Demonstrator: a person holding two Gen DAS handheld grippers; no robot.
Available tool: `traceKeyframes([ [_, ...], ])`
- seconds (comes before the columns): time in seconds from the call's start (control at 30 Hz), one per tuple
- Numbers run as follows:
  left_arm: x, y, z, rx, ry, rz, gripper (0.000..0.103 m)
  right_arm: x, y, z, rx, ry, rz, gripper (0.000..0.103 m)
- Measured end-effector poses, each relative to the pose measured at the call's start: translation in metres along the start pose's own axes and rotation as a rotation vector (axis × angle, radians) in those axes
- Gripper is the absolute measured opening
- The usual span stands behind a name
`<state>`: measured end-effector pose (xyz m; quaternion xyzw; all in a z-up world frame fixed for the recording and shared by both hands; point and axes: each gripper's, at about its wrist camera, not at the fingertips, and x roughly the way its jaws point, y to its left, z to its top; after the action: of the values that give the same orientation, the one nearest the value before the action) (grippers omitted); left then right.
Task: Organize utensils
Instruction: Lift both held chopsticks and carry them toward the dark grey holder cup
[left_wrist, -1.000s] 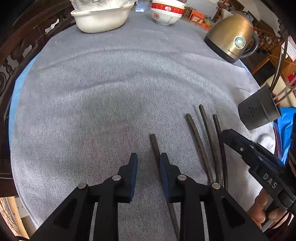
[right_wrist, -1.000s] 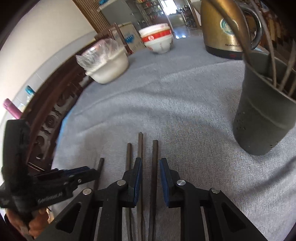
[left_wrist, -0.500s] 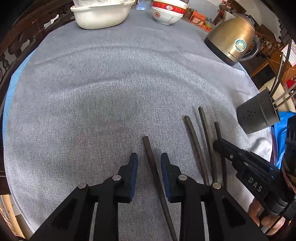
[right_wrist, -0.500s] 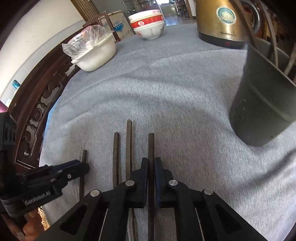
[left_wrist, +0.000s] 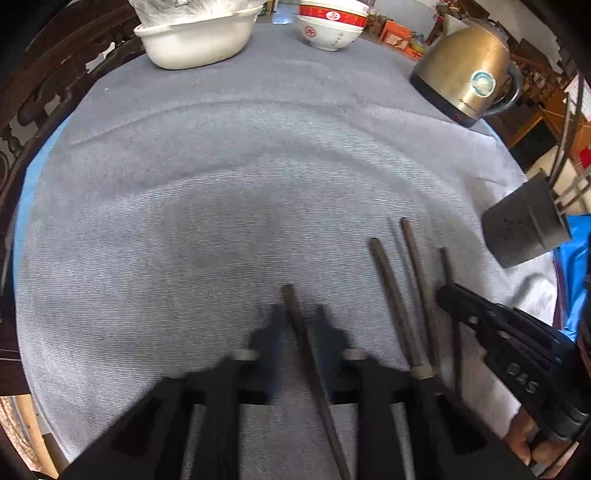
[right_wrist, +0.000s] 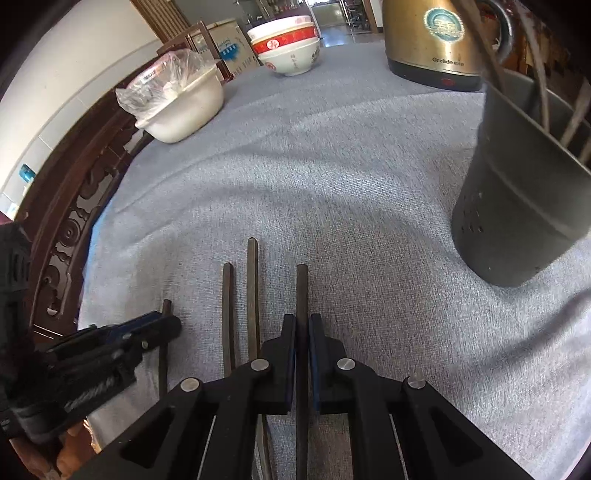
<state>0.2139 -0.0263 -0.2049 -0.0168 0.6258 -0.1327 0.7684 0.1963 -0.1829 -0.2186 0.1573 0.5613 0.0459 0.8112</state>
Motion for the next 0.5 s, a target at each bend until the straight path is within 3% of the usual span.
traceKeyframes([
  [0.2,-0.019,0.002,-0.005,-0.046,-0.048,-0.018,0.008,-0.036,0.0,0.0,-0.015,-0.104,0.035,0.007],
  [0.5,-0.094,-0.016,-0.003,-0.018,-0.225,0.021,0.007,-0.098,0.005,0.005,-0.014,-0.255,0.101,0.007],
])
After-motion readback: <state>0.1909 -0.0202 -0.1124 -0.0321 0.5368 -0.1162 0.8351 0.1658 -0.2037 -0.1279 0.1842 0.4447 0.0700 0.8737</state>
